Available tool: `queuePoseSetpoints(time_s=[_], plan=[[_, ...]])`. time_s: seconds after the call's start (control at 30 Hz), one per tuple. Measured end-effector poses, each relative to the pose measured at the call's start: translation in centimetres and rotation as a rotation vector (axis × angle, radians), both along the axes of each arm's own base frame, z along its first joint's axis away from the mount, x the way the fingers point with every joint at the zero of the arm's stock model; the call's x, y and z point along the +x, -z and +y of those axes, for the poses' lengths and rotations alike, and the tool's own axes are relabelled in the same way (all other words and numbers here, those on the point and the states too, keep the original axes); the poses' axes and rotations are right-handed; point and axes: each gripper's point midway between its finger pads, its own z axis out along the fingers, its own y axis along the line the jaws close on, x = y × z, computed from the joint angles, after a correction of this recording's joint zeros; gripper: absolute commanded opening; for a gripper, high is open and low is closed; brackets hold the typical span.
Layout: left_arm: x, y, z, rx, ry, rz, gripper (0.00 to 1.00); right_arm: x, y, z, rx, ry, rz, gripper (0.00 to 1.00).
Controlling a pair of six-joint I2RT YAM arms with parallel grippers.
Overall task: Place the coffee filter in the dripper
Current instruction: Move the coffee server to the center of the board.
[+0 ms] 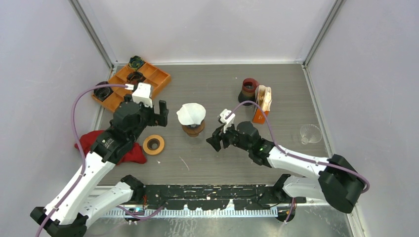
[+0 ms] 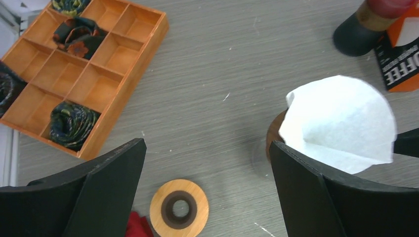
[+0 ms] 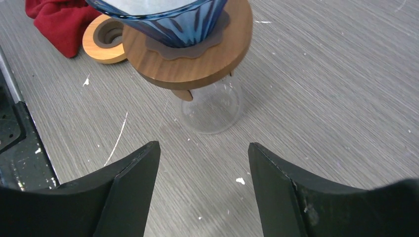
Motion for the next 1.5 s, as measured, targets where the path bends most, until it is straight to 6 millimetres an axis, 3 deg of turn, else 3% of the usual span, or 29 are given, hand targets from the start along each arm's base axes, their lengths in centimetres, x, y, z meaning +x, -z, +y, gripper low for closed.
queuePoseSetpoints(time_s=[0.2, 0.77, 1.03, 1.5], plan=[[0.1, 1.6, 1.4, 0.041, -0.052, 0.013, 0.99, 0.7, 1.2, 1.6, 0.037, -0.015, -0.07, 0.7], [0.3, 1.0, 5.4, 0.063, -0.215, -0.046, 0.99, 3.0, 4.2, 5.0, 0.105, 0.031, -0.153, 0.56], [0.3, 1.1, 6.3, 0.062, -0.251, -0.046, 0.99, 5.1, 3.9, 7.8, 0.141, 0.03, -0.182, 0.5], [0.2, 0.7, 7.1, 0.044, -0.278, -0.06, 0.99, 9.1, 3.7, 12.8, 0.174, 0.021, -0.249, 0.49]])
